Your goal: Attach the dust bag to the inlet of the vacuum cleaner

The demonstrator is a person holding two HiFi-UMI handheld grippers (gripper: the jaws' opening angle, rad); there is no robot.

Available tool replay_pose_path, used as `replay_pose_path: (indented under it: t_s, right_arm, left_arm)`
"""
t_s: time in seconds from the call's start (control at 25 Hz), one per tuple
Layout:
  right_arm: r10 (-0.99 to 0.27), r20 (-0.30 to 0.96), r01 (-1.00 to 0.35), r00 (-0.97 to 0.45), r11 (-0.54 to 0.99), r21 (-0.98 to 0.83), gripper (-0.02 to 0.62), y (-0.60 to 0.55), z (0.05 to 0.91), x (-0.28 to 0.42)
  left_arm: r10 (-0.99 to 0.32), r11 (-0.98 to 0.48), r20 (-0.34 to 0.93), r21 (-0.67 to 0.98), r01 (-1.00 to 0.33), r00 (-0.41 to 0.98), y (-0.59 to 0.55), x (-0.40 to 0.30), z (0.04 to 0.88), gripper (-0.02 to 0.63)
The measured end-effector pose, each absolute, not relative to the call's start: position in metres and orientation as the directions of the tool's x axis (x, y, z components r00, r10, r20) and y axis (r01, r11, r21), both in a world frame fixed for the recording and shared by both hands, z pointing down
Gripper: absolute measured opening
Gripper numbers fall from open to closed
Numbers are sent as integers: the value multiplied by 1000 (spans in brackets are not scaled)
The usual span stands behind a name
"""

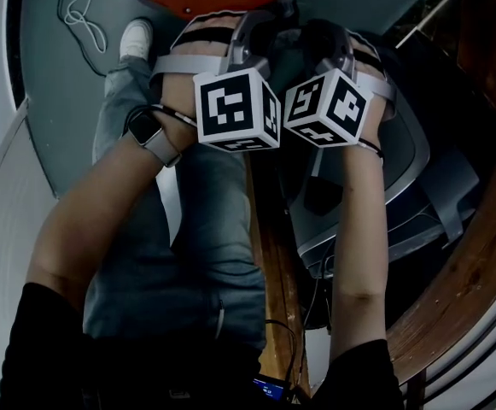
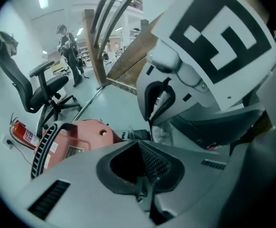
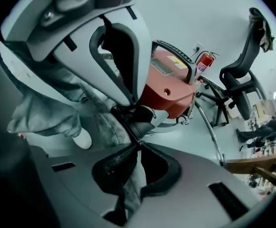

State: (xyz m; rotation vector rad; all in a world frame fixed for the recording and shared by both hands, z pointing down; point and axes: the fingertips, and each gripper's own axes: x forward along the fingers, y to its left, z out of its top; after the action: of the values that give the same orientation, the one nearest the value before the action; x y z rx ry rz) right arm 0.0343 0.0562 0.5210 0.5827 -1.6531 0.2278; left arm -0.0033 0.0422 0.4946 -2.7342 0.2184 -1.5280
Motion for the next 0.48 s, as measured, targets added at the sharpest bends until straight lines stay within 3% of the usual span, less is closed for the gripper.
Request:
replay_pose_path:
  t_s: [0.12,0.2,0.48]
  right_arm:
    - [-421,898,-527,-127,796,299,25,13,479,12]
    - [-460,879,-537,-128,777,328,25,-19,463,3]
    - [-308,944,-596,-116,782,182,26,27,488,39]
  left_arm:
    - [-108,-993,848,-69,-93,518,59,-16,498,14]
    - [-91,-995,859,-53,-90,505,68,-26,503,14]
    - [-45,-996,869,-2,-88,493,71,-43,508,15]
